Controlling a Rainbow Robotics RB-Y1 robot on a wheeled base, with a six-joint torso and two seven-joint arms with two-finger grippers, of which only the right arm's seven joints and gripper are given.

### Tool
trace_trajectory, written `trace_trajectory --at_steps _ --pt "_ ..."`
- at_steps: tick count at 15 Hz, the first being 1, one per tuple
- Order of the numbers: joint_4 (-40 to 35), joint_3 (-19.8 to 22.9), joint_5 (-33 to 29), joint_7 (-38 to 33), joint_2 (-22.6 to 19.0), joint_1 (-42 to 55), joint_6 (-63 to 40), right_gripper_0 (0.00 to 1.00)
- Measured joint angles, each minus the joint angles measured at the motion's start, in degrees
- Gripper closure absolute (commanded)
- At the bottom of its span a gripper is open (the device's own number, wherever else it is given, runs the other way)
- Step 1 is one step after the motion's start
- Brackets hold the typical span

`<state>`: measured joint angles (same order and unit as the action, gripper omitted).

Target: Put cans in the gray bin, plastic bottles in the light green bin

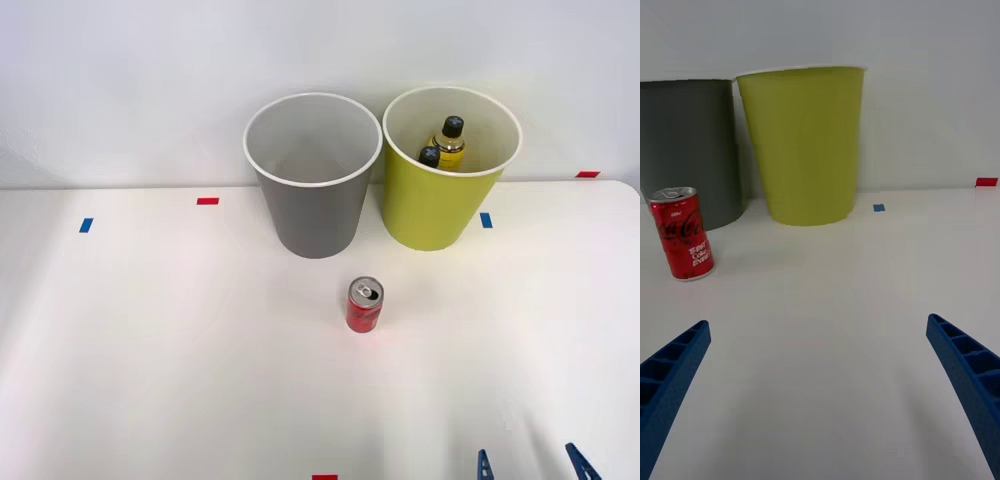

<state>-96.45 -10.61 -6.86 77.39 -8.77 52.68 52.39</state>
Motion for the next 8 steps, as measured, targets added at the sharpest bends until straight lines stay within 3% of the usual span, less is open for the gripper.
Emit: trace_trajectory --at_steps 6,8 --pt "-0.77 -6.67 3.53 2.98 -6.05 -6.47 -1.35 0.00" --pt "-0.76 -9.13 7.13 8.58 -6.94 -9.23 -3.21 0.00"
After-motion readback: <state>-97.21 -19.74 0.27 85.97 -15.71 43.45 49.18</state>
